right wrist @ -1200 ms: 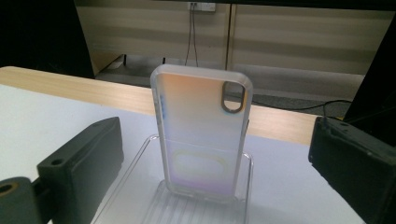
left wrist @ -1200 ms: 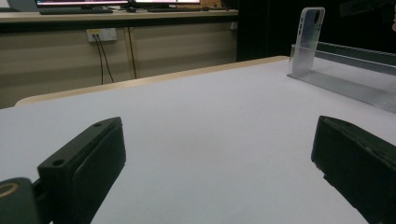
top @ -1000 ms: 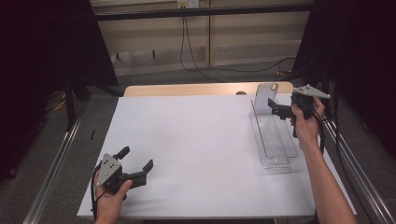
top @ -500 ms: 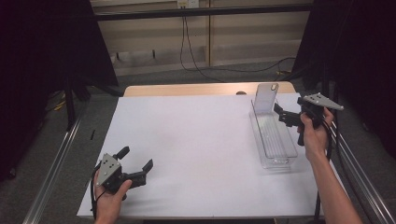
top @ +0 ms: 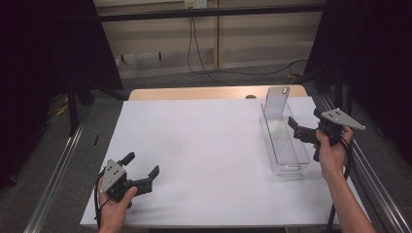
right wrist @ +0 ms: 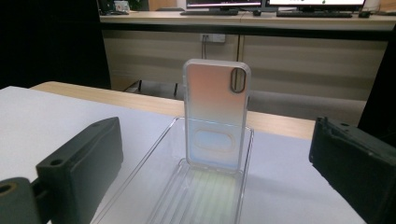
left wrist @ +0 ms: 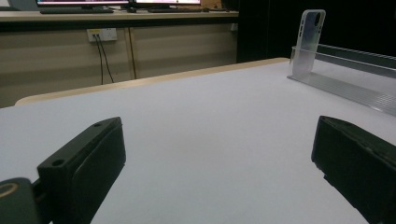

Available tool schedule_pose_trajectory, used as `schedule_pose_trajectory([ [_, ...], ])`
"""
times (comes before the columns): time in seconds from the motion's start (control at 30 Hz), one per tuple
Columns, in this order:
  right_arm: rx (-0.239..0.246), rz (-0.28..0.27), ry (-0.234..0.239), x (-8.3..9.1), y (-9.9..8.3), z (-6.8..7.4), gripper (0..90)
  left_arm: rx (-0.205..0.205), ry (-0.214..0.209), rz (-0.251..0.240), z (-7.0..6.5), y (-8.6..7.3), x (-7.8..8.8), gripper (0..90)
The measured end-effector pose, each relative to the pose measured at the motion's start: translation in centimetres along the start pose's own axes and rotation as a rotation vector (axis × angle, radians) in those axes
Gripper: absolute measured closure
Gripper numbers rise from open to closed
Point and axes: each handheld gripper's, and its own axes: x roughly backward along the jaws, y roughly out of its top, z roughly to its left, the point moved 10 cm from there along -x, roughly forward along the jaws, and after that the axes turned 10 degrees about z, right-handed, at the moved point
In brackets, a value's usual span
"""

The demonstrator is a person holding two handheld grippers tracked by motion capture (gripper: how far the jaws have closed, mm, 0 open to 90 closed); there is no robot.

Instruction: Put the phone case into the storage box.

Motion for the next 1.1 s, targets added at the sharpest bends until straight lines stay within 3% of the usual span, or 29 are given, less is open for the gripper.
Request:
schedule_pose_trajectory([
  [0.33, 0.017, -0.014, 0.014, 1.8, -1.0, 1.4, 2.9, 0.004, 0.002, -0.006, 0.0, 0.0, 0.1, 3.0],
  [1.1, 0.003, -0.027, 0.002, 5.6, -3.7, 2.2, 2.9, 0.006, 0.016, -0.013, 0.1, 0.1, 0.5, 3.0],
])
